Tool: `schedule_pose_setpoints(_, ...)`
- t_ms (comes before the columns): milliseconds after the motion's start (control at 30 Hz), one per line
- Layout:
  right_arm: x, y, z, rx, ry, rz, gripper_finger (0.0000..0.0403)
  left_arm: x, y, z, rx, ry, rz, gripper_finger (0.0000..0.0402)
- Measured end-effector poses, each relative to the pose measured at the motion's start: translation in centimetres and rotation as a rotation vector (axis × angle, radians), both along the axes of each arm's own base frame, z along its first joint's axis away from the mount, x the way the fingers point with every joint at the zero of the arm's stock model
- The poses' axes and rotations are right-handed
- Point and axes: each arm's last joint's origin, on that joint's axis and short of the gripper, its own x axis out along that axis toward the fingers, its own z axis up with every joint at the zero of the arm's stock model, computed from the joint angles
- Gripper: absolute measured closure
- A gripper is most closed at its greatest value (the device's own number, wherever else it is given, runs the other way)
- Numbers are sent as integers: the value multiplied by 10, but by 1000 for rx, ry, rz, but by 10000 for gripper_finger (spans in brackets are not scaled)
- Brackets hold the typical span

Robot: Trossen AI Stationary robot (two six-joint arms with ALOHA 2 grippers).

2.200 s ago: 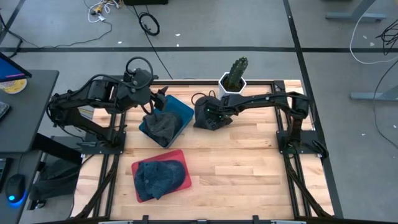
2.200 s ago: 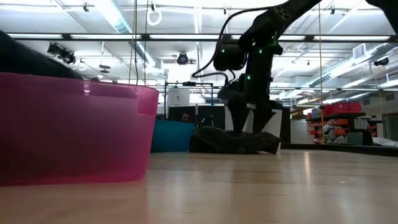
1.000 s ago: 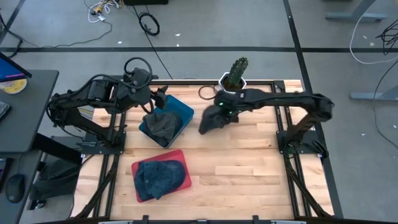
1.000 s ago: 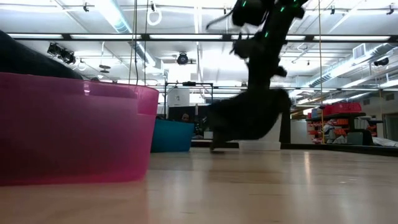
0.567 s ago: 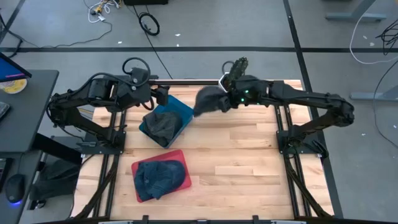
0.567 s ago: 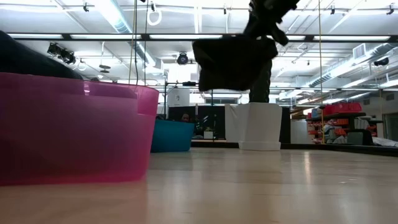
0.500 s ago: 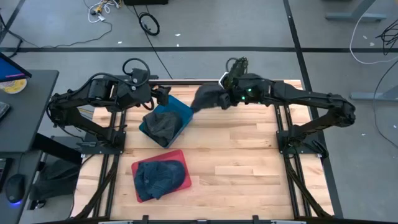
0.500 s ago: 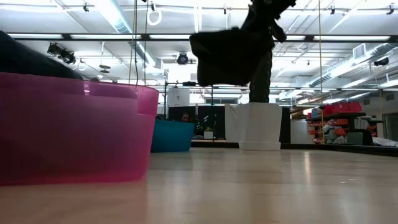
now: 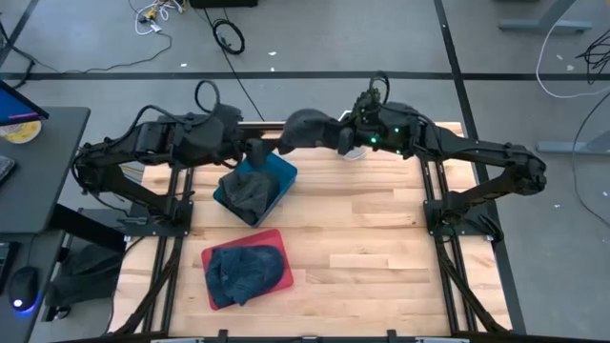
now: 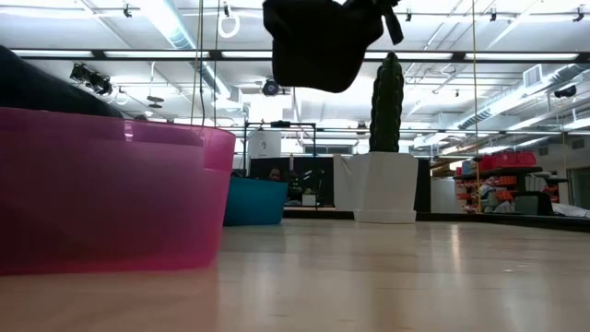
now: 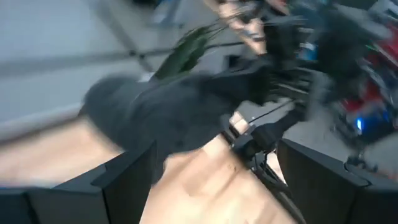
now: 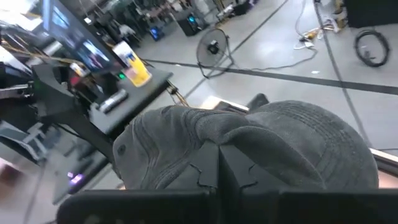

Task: Pick & Place hat
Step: Put the black cap into the blue bin

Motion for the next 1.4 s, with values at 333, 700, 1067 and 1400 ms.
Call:
schedule_pose_setpoints(333,-1,-9,6,44,-81,19,403,50,-23,-12,868,381,-394,65)
schedule_pose_setpoints(700,-1,-9,5,93,-99,47,403,103,-18,-49,1280,901,-268,65)
schedule_pose_setpoints(1067,0,-8,5,108,-100,51,403,115,-6,-59,1277,954,-247,94)
schedule_pose_setpoints(1400,0,-8,5,116,-104,54,403,115,6,-59,1260,979,-224,274)
